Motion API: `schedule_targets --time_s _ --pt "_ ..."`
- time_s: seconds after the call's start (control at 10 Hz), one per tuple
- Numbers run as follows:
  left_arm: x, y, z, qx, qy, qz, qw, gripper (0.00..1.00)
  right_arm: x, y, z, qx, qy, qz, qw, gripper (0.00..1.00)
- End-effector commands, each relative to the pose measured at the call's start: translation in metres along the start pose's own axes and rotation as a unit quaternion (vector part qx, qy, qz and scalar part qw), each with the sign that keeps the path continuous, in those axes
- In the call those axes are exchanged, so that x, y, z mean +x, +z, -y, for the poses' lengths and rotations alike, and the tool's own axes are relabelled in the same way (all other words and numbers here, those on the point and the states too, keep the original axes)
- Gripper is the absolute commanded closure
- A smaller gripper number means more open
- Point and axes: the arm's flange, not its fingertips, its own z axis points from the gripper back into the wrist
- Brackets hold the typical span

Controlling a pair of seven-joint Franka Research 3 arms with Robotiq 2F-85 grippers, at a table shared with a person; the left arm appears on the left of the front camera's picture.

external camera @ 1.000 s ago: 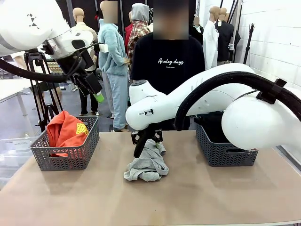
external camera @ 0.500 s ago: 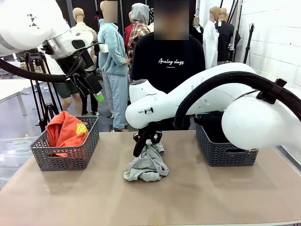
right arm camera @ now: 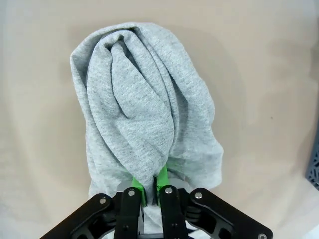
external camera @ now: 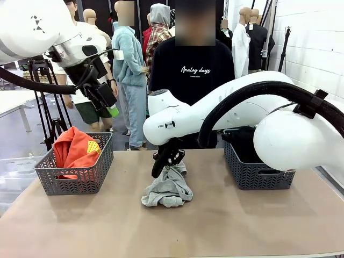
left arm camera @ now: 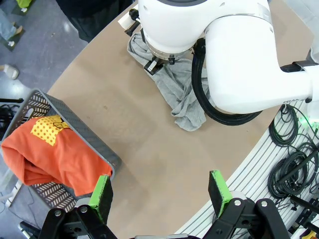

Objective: Sort the tops and bottoms.
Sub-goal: Lift clothes from the center of the table with your right hand.

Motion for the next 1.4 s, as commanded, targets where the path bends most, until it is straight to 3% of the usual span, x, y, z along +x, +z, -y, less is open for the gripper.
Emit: schedule_targets --time_s 0.0,0.2,0.3,0.6,1.0,1.3 --pt "-0.002 0.002 -0.001 0.0 0.001 -0.001 1.0 0.0 -0.001 -0.001 0.0 -0.012 -0.004 0.001 1.0 1.0" --pt "-0.002 0.002 -0.001 0.0 0.001 -0.001 1.0 0.0 0.001 0.0 0.001 0.001 0.0 0.0 1.0 1.0" --pt "-0.002 0.002 -0.001 0.0 0.001 -0.001 1.0 0.0 -0.002 0.02 0.02 0.039 -0.027 -0.005 0.999 1.0" --pt "-0.002 0.002 -0.001 0.0 0.001 -0.001 1.0 0.0 -0.028 0.129 0.092 0.079 -0.079 0.09 0.99 1.0" --pt "-0.002 0.002 -0.001 0.0 0.001 -0.001 1.0 0.0 -0.042 0.205 0.084 0.065 -0.058 0.164 0.983 1.0" --pt "-0.002 0.002 -0.001 0.0 0.001 -0.001 1.0 0.0 -0.059 0.246 0.083 0.026 -0.066 0.185 0.98 1.0"
